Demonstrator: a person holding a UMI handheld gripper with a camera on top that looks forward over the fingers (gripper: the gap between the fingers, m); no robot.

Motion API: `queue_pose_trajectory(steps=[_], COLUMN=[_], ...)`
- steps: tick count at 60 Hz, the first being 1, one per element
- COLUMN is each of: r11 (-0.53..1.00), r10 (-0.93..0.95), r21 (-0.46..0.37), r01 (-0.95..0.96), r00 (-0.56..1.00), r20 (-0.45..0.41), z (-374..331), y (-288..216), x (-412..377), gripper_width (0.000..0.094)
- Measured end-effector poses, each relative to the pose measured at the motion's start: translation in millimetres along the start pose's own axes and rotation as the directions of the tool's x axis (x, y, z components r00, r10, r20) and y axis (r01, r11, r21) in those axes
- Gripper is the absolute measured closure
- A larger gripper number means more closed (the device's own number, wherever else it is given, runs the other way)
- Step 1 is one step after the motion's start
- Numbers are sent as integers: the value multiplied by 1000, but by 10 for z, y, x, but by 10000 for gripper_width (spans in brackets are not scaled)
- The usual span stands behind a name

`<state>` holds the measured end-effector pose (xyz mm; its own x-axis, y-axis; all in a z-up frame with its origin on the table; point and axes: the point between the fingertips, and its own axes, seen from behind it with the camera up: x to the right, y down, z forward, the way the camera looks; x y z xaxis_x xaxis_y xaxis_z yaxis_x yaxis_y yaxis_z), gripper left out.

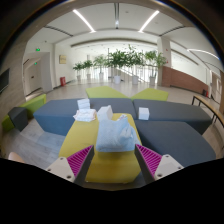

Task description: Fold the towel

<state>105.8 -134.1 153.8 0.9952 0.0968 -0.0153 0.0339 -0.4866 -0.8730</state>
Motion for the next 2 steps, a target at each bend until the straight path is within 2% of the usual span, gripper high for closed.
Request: queue_pose_trajectory(steps=[2], r11=[1000], r10=[4], r21=[-12], r01=[-4], r00=[1000], r20=[8], z=[25], y=[55], x=[28], gripper_width=[98])
